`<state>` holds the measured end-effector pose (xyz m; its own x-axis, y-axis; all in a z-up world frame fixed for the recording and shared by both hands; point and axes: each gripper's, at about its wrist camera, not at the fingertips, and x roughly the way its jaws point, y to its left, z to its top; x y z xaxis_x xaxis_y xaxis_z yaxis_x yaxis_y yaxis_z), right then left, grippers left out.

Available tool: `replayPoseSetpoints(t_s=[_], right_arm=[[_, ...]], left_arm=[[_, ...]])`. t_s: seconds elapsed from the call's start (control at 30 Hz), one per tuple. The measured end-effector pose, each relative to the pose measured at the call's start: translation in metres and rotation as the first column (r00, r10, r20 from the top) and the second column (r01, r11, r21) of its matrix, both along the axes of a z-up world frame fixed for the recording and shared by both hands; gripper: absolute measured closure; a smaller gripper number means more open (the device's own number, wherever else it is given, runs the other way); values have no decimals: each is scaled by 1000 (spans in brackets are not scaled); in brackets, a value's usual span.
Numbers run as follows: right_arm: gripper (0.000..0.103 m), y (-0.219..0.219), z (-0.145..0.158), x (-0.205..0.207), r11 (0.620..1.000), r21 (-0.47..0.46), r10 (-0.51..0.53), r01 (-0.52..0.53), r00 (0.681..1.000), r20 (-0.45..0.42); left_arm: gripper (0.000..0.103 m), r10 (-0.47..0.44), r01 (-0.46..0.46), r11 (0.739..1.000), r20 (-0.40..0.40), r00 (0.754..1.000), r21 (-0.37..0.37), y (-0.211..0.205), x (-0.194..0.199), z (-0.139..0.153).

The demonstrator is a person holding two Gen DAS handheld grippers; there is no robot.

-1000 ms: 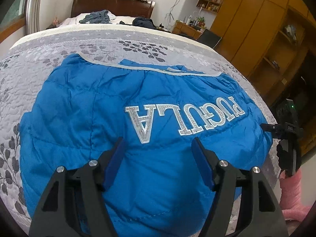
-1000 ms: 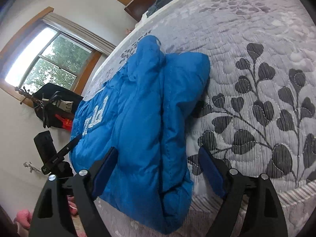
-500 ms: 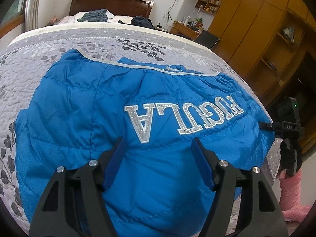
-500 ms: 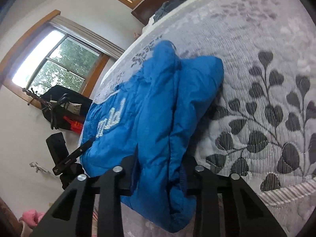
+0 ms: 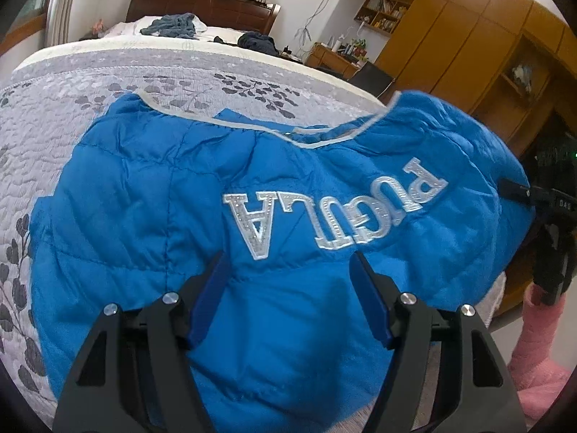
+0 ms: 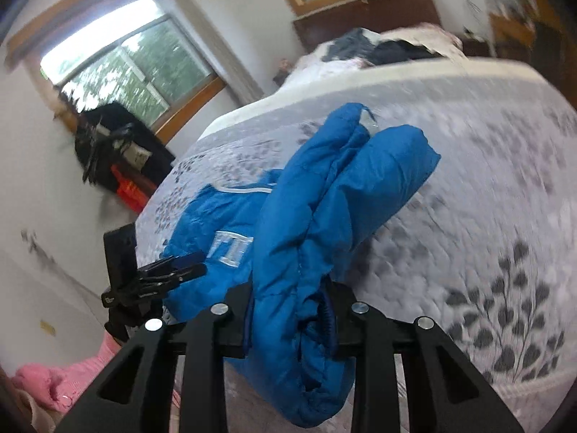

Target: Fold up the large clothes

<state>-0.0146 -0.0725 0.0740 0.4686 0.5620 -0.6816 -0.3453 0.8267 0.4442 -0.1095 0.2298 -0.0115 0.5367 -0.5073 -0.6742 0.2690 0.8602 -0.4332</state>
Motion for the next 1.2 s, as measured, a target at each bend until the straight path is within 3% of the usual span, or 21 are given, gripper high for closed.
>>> replayPoseSetpoints(t_s=[0.2, 0.47, 0.8, 1.1, 1.2], right_arm=[[73, 63, 25, 10, 989, -91, 124, -121, 992, 33], [73, 138, 22, 16, 947, -182, 272, -266, 962, 7], [73, 222, -17, 22, 866, -263, 414, -426, 904, -105], [67, 253, -48, 27, 835, -243, 463, -494, 869, -173], [59, 260, -56, 27, 831, -233, 473, -505, 862, -184]], left_arm=[[35, 30, -29, 999, 57, 998, -15, 25, -15, 24], [35, 68, -62, 994, 63, 996, -90, 58, -22, 38], [35, 106, -99, 971, 20, 994, -220, 94, -20, 32], [35, 101, -96, 959, 4, 995, -267, 107, -22, 30], [35, 88, -87, 957, -11, 996, -276, 106, -15, 27]])
